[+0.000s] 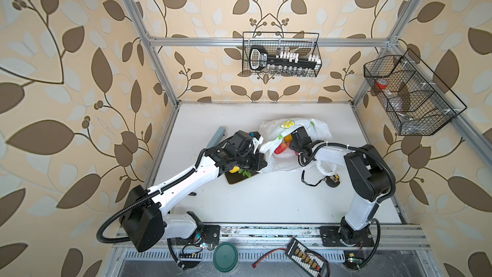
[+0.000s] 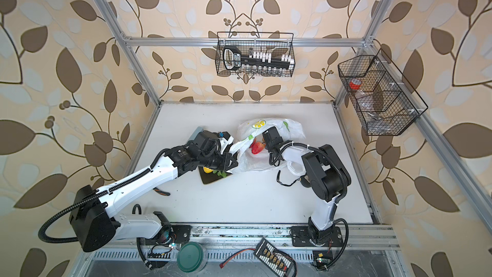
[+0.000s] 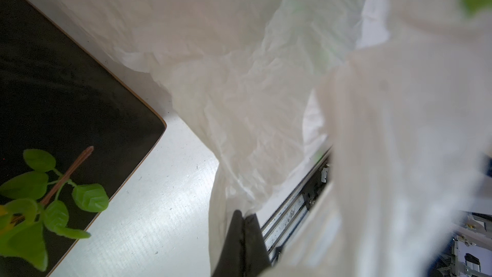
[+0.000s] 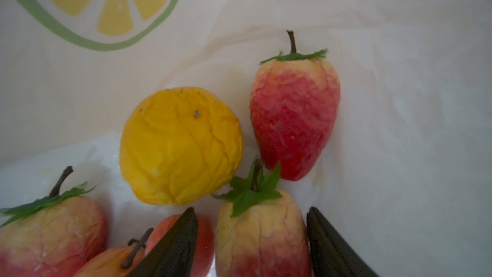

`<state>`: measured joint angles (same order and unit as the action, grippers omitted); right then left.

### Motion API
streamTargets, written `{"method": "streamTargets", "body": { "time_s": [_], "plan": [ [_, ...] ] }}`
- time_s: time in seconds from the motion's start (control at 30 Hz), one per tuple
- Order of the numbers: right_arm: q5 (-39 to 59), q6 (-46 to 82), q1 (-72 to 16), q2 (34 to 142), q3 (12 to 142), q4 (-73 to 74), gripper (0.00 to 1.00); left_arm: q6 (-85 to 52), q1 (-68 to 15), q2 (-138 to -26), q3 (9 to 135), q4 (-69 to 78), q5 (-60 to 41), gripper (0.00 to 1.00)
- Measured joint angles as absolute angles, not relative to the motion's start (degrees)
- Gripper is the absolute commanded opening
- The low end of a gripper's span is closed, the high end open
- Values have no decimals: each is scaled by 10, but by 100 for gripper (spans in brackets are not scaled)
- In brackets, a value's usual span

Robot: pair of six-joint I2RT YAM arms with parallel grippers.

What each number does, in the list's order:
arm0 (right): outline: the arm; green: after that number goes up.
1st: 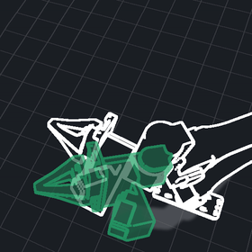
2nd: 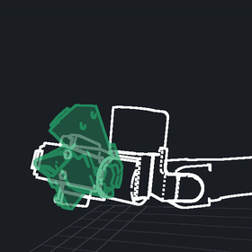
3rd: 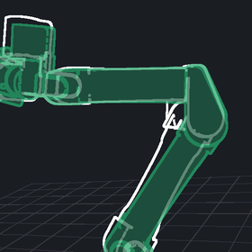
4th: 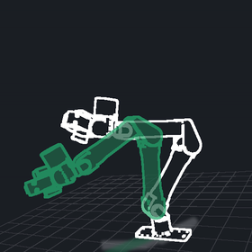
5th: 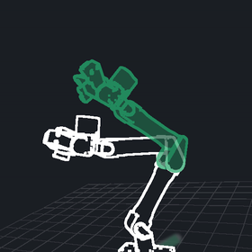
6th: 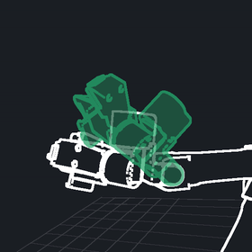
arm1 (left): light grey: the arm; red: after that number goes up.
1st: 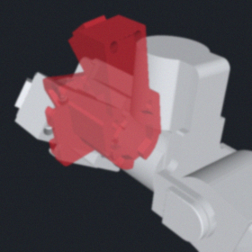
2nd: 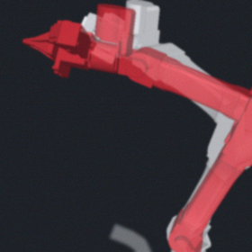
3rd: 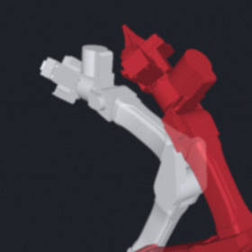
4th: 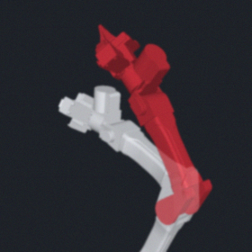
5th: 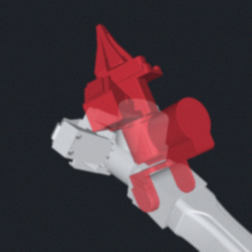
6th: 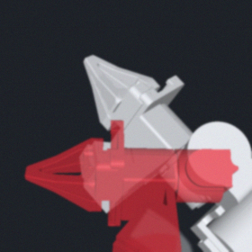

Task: Take the fake fruits out of the plastic bag
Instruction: 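Lower the right gripper into the bag onto a pink-yellow strawberry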

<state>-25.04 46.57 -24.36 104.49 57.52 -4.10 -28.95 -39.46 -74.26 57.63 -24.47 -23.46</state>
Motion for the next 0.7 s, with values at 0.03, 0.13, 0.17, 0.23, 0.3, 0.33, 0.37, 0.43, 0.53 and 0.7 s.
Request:
{"method": "streamTargets", "body": {
  "time_s": [0.03, 0.13, 0.17, 0.23, 0.3, 0.33, 0.37, 0.43, 0.53, 0.7],
  "plan": [
    [-250, 467, -244, 1045, 572, -41, 65, -289, -395, -743, 576, -245, -234, 0],
    [-250, 469, -244, 1045, 567, -45, 64, -290, -395, -743, 577, -244, -233, 0],
    [-250, 469, -244, 1045, 567, -46, 64, -290, -395, -743, 577, -244, -233, 0],
    [-248, 469, -243, 1045, 567, -46, 64, -290, -395, -743, 578, -244, -233, 0],
    [-246, 469, -242, 1046, 567, -49, 63, -290, -395, -743, 582, -244, -231, 0],
    [-244, 469, -242, 1046, 567, -50, 61, -290, -395, -743, 584, -243, -230, 0],
    [-244, 469, -242, 1046, 567, -50, 60, -290, -395, -743, 585, -242, -229, 0],
    [-242, 469, -242, 1046, 567, -50, 57, -291, -395, -743, 587, -242, -223, 0],
    [-239, 465, -242, 1046, 567, -50, 52, -292, -395, -743, 588, -242, -219, 0],
    [-232, 442, -241, 1041, 566, -52, 42, -295, -395, -743, 592, -242, -208, 0]
  ]
}}
